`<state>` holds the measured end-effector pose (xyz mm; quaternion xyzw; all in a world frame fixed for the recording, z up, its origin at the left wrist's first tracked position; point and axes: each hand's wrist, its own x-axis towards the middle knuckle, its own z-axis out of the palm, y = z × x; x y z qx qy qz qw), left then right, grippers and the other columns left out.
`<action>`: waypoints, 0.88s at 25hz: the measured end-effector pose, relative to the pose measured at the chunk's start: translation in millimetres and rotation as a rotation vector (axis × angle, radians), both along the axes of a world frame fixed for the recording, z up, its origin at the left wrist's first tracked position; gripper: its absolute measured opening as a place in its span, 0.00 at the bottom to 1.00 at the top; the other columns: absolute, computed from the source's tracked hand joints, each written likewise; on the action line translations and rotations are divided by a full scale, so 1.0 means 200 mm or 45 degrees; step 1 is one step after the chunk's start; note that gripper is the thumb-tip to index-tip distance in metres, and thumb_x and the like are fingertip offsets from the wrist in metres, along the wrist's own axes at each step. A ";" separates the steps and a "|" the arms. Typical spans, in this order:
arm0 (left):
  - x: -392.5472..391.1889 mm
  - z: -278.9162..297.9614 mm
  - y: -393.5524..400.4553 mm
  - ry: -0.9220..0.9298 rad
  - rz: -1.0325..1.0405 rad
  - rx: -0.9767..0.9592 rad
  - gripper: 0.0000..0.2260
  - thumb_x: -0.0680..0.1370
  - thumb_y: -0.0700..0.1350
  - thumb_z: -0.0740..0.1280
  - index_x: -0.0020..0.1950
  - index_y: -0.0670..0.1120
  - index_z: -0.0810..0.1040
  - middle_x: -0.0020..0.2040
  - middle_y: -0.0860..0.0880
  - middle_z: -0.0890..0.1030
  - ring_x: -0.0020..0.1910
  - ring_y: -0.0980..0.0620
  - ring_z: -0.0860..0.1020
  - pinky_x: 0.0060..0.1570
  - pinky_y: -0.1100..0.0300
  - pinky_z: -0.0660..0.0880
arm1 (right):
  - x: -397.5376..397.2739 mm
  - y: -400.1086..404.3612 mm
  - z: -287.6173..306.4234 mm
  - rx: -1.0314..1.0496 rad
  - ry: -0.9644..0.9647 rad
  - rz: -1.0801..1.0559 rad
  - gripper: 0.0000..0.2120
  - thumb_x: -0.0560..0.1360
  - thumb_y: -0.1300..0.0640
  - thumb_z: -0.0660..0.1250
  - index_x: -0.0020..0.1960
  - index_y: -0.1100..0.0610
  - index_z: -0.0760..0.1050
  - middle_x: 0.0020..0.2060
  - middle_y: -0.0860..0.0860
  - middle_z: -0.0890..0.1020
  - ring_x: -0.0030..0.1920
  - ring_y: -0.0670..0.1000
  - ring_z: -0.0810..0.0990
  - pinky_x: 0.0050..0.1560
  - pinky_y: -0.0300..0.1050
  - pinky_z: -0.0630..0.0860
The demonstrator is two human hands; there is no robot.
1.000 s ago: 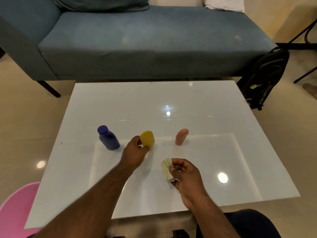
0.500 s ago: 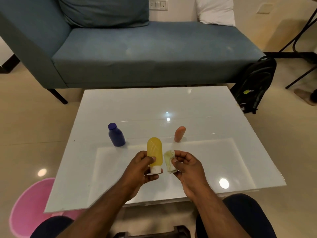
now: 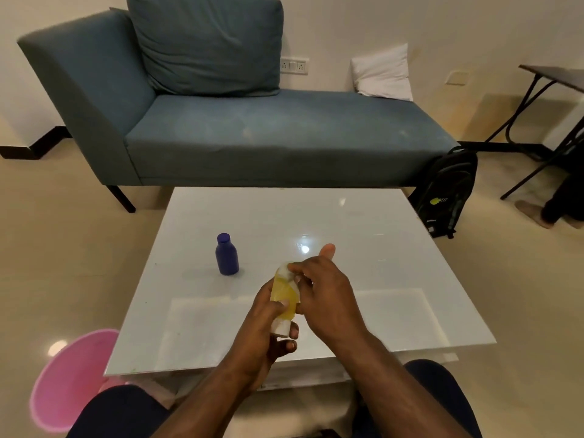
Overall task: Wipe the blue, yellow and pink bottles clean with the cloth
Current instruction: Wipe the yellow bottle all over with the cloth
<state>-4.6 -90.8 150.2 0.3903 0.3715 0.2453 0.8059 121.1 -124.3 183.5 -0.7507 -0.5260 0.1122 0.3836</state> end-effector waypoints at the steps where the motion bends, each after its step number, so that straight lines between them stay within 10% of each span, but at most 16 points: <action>1: 0.00 0.03 -0.01 -0.055 0.020 -0.076 0.14 0.81 0.53 0.63 0.64 0.51 0.78 0.43 0.44 0.81 0.33 0.49 0.74 0.32 0.57 0.71 | -0.02 -0.02 0.00 0.005 -0.011 0.013 0.12 0.78 0.60 0.63 0.60 0.54 0.77 0.54 0.49 0.79 0.53 0.45 0.76 0.59 0.39 0.74; 6: 0.01 0.09 -0.05 -0.125 0.067 -0.110 0.30 0.76 0.71 0.53 0.50 0.51 0.86 0.46 0.38 0.79 0.44 0.41 0.73 0.34 0.56 0.69 | -0.12 -0.09 -0.03 -0.095 -0.099 0.094 0.21 0.73 0.57 0.70 0.65 0.52 0.73 0.61 0.47 0.74 0.61 0.48 0.73 0.63 0.46 0.72; 13: 0.01 0.14 -0.10 -0.144 0.067 -0.127 0.33 0.76 0.70 0.54 0.64 0.46 0.77 0.37 0.41 0.76 0.30 0.49 0.74 0.28 0.59 0.72 | -0.02 -0.07 0.09 0.079 -0.170 0.004 0.14 0.75 0.61 0.68 0.60 0.55 0.78 0.53 0.49 0.78 0.53 0.47 0.76 0.57 0.42 0.75; 17: 0.01 0.21 -0.07 -0.291 0.082 -0.122 0.31 0.79 0.67 0.50 0.53 0.45 0.83 0.42 0.43 0.85 0.38 0.46 0.85 0.31 0.54 0.79 | -0.18 -0.15 0.11 0.010 -0.126 0.161 0.16 0.75 0.58 0.68 0.62 0.53 0.76 0.58 0.47 0.74 0.58 0.46 0.72 0.60 0.33 0.68; 22: 0.01 0.18 -0.05 -0.220 0.127 -0.075 0.30 0.76 0.70 0.53 0.51 0.49 0.83 0.39 0.41 0.78 0.31 0.48 0.74 0.30 0.58 0.71 | -0.06 -0.10 0.15 0.126 -0.193 0.065 0.11 0.75 0.62 0.68 0.57 0.55 0.79 0.53 0.50 0.78 0.54 0.47 0.74 0.58 0.38 0.73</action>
